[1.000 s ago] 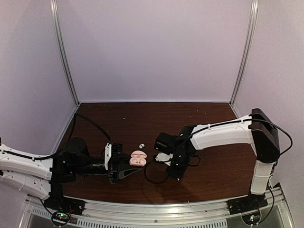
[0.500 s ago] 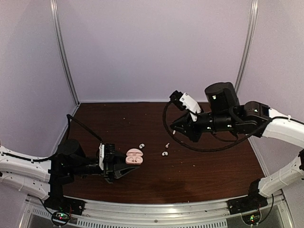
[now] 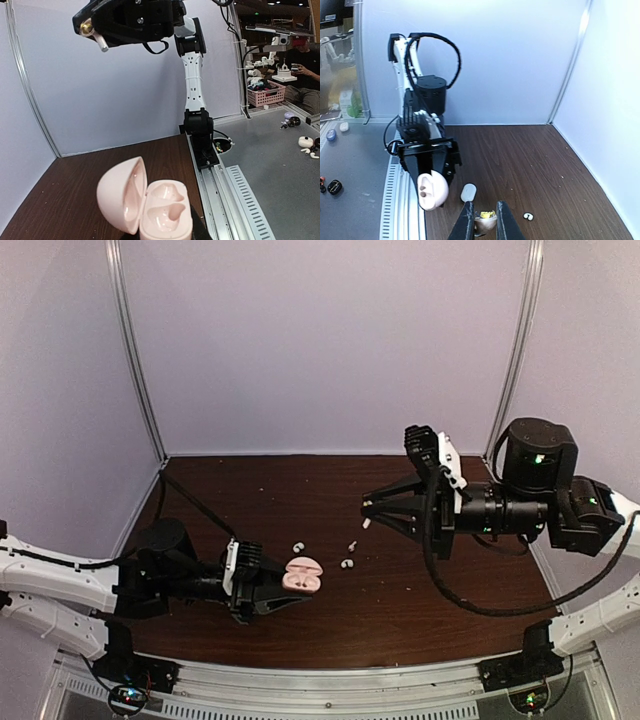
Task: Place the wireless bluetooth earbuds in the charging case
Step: Insert the right earbud into the right side groove of the charging case.
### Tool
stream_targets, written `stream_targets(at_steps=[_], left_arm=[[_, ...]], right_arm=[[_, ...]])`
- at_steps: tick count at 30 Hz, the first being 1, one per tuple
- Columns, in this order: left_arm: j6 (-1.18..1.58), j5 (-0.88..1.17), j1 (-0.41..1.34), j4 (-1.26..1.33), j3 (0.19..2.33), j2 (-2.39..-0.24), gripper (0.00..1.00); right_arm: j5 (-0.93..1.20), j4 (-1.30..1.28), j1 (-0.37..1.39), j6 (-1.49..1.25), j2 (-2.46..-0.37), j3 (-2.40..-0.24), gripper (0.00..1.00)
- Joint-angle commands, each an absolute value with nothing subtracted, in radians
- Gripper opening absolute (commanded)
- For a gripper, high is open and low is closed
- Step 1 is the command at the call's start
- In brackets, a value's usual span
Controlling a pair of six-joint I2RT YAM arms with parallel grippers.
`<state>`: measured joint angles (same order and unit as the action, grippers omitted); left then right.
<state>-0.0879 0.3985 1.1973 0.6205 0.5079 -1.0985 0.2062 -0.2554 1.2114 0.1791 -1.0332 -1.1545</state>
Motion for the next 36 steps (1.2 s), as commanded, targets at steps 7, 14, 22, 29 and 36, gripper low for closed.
stream_targets(at_steps=[7,14,22,29,36], left_arm=[[0.14,0.689,1.16,0.737,0.601,-1.206,0.0],[0.27,0.803,1.147,0.85,0.618,-1.244,0.0],[0.35,0.851,1.135,0.926,0.63,-1.272,0.0],[0.369,0.851,1.128,0.926,0.638,-1.272,0.0],[0.364,0.825,1.127,0.906,0.64,-1.263,0.0]], right_arm=[[0.109,-0.225,1.402,0.335,-1.101,-1.226,0.13],[0.04,-0.2,1.501,0.404,-1.144,-1.233,0.13],[-0.087,-0.129,1.569,0.462,-1.167,-1.187,0.13],[-0.151,-0.1,1.584,0.499,-1.193,-1.169,0.13],[-0.156,-0.102,1.587,0.503,-1.216,-1.166,0.13]])
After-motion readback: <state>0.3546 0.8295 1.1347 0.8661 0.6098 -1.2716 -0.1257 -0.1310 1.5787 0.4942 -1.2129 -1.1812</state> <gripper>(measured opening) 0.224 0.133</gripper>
